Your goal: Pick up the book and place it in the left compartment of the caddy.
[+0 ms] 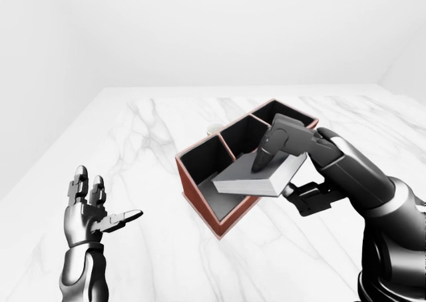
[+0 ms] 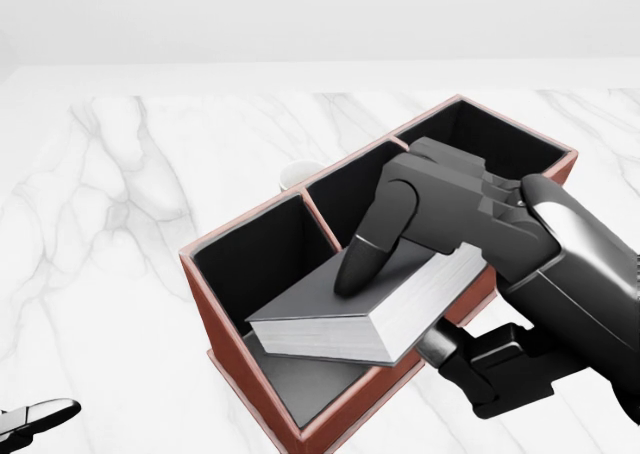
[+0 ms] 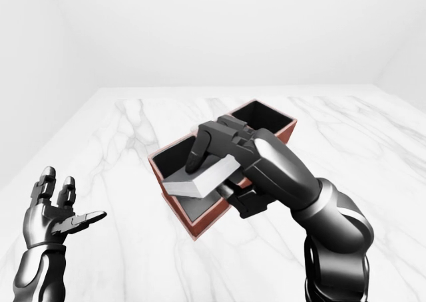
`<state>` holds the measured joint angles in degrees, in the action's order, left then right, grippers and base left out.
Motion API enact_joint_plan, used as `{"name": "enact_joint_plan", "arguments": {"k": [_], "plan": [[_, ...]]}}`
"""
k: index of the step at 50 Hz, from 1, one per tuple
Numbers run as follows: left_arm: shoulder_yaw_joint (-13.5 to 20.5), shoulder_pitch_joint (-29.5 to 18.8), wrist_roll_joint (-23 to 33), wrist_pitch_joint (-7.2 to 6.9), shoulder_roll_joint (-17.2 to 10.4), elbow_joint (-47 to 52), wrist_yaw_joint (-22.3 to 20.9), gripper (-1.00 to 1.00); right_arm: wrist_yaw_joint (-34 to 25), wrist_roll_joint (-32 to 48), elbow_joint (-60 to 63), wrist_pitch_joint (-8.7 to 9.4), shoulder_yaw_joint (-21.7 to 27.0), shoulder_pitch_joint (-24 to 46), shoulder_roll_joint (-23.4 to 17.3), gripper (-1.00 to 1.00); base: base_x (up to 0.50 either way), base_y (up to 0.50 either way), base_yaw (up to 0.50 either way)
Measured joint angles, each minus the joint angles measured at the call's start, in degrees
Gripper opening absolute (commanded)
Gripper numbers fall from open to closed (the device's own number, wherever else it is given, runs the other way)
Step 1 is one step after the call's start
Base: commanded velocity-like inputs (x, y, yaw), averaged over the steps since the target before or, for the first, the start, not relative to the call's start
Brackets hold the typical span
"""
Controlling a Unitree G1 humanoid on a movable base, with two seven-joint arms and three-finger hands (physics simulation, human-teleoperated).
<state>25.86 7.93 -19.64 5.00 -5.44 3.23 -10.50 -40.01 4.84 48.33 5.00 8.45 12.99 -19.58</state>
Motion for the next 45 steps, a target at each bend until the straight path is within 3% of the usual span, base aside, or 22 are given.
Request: {"name": "enact_joint_plan", "arguments": {"k": [17, 45], "plan": [[0.11, 0.03, 0.04, 0.00, 0.01, 0.51, 0.11, 1.00, 0.00, -0.48, -6.56, 0.00, -2.48, 0.43, 0.85, -1.00, 0.00, 0.00, 0.00], [-0.39, 0.07, 0.70, 0.00, 0.14, -0.13, 0.40, 1.00, 0.00, 5.45, -12.20, 0.00, -7.38, 0.52, 3.54, -1.00, 0.00, 0.00, 0.00]]}}
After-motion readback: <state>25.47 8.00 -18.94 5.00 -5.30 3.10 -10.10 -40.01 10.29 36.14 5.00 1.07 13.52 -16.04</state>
